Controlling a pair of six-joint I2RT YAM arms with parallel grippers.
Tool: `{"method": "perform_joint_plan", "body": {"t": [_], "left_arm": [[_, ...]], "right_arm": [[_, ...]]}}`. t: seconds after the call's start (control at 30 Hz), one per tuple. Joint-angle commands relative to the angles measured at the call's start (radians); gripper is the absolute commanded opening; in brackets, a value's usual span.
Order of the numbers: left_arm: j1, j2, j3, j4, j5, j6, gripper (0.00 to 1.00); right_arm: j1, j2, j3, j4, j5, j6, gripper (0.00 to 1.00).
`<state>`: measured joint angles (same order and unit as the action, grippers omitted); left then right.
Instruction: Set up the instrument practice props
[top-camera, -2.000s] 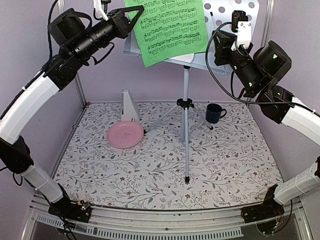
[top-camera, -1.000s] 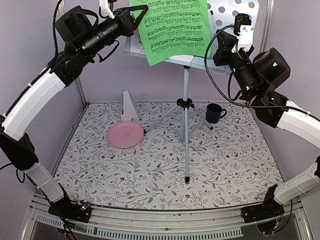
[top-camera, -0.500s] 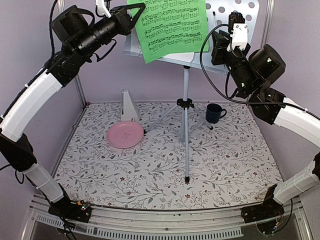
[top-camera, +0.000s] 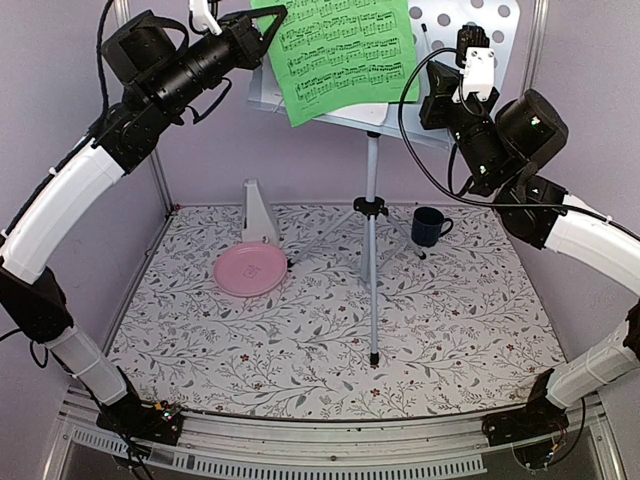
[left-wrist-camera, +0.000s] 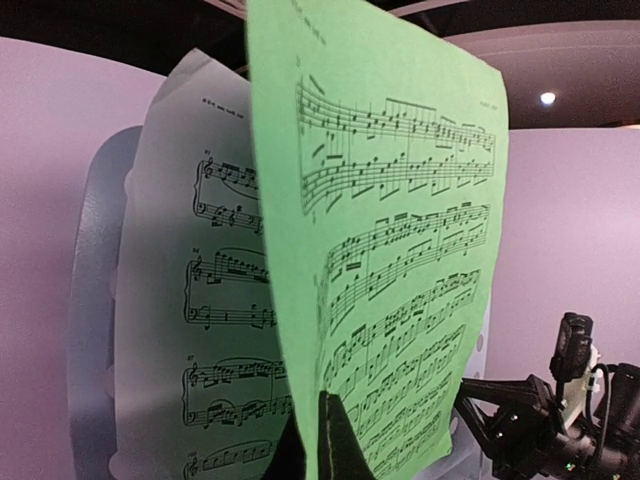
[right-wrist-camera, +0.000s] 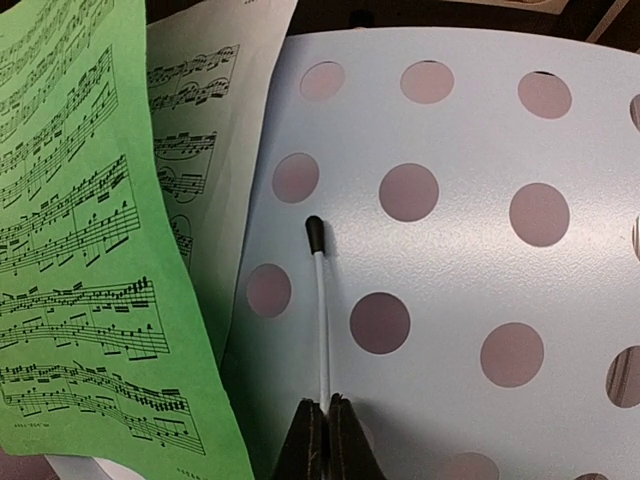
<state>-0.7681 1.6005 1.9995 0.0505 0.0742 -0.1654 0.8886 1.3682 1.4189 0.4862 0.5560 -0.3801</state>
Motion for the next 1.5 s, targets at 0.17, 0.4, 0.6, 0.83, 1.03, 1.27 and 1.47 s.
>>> {"method": "perform_joint_plan", "body": {"t": [0.17,0.4,0.6,0.83,1.03,1.27,1.47], "left_arm": [[0.008,0.007,0.022,0.016,-0.046,0.026,0.00],[0.008,0.031,0.049,0.018,-0.038,0.019,0.00],[0.001,0.072,0.097,0.005,0.020,0.030,0.00],[-0.014,0.164,0.236,-0.055,0.130,0.085,0.00],[-0.017,0.273,0.389,-0.129,0.242,0.128,0.00],[-0.034,0.325,0.416,-0.071,0.314,0.186,0.00],[-0.052,0.418,0.487,-0.056,0.337,0.214,0.00]], "right_arm": [[-0.003,-0.026,-0.095,0.191,-0.059,-0.007,0.00],[-0.003,-0.028,-0.162,0.306,-0.103,-0.039,0.00],[-0.002,-0.023,-0.190,0.346,-0.140,-0.075,0.00],[-0.003,-0.023,-0.201,0.348,-0.177,-0.088,0.00],[-0.003,-0.028,-0.201,0.342,-0.201,-0.091,0.00],[-0.003,-0.023,-0.201,0.338,-0.224,-0.094,0.00],[-0.004,-0.021,-0.201,0.333,-0.230,-0.094,0.00]]}}
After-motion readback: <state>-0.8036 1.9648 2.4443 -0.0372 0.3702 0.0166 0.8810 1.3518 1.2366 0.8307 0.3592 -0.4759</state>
